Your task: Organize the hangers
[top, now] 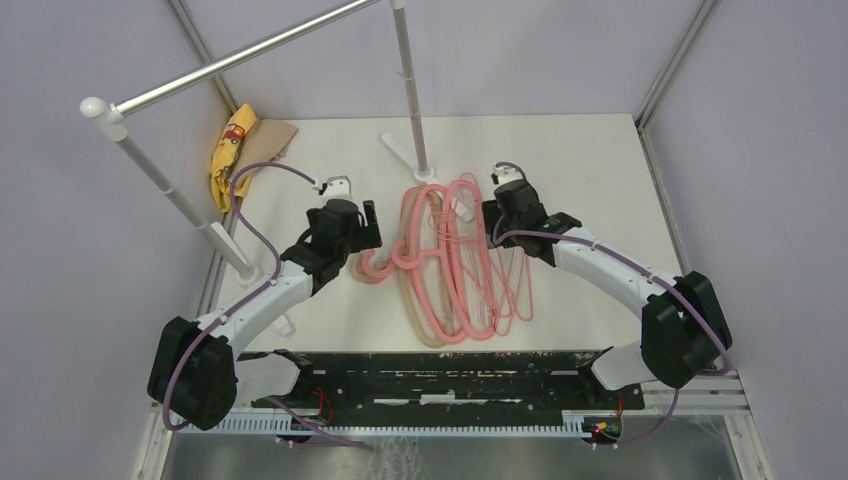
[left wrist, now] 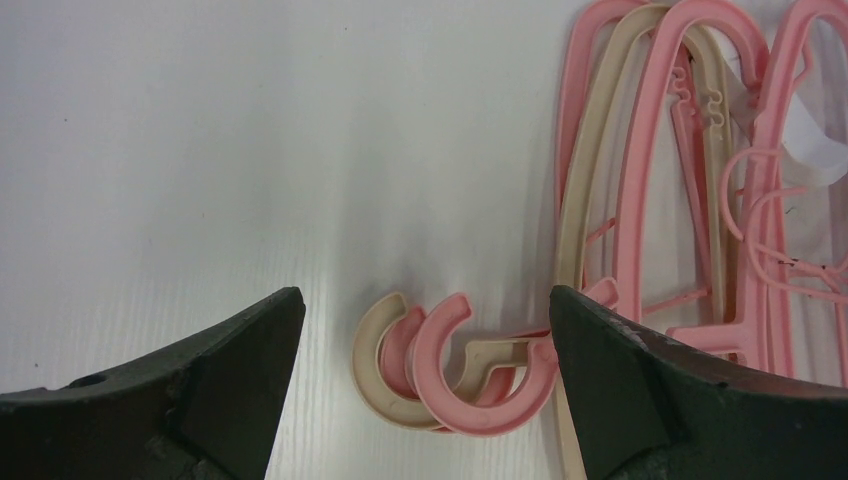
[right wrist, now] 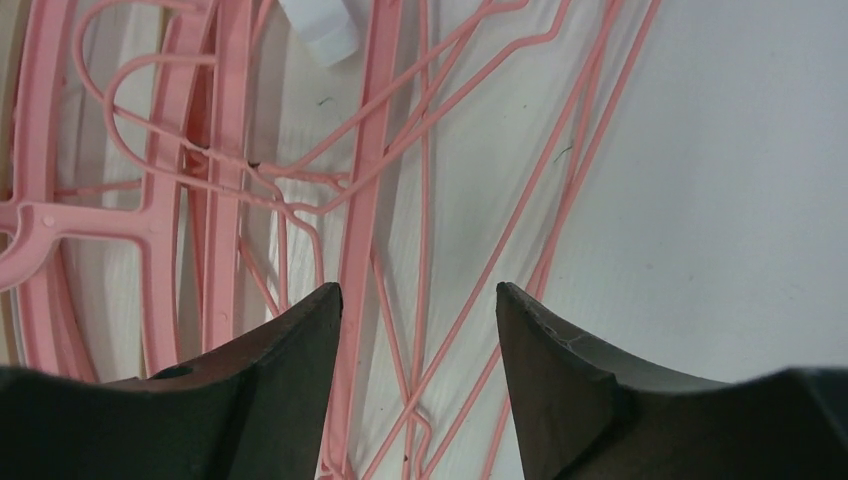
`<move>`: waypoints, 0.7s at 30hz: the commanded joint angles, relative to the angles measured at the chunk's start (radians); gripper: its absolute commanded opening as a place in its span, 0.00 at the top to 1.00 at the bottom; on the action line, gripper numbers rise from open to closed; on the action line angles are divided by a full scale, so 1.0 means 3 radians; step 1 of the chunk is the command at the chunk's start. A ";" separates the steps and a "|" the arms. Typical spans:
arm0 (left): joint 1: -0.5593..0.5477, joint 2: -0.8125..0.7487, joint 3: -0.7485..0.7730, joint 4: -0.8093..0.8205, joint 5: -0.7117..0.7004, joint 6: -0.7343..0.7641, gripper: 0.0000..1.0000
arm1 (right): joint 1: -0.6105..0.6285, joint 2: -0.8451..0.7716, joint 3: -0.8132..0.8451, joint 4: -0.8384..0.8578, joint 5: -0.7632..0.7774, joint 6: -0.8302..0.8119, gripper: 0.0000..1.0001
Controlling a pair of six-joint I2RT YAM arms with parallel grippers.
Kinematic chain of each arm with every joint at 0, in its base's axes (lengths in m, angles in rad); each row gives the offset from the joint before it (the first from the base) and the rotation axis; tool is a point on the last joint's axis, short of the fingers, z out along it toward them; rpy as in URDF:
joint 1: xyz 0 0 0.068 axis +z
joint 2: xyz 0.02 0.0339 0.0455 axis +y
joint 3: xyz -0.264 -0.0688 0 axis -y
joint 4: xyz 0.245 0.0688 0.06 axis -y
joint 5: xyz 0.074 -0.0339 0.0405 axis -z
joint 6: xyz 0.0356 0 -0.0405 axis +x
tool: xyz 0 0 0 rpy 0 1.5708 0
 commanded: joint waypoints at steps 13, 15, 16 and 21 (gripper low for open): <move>-0.0024 -0.0160 -0.0243 0.0159 0.0058 -0.0156 0.01 | 0.0233 0.0568 -0.0096 0.0166 -0.0335 0.0183 0.49; -0.0027 -0.0153 -0.0254 0.0160 0.0061 -0.0155 0.01 | 0.0240 0.0625 -0.0082 0.0187 -0.0363 0.0191 0.51; -0.0028 -0.0152 -0.0255 0.0158 0.0059 -0.0156 0.01 | 0.0246 0.0650 -0.0071 0.0194 -0.0374 0.0192 0.52; -0.0029 -0.0149 -0.0264 0.0160 0.0057 -0.0152 0.01 | 0.0263 0.0743 -0.0062 0.0222 -0.0414 0.0197 0.53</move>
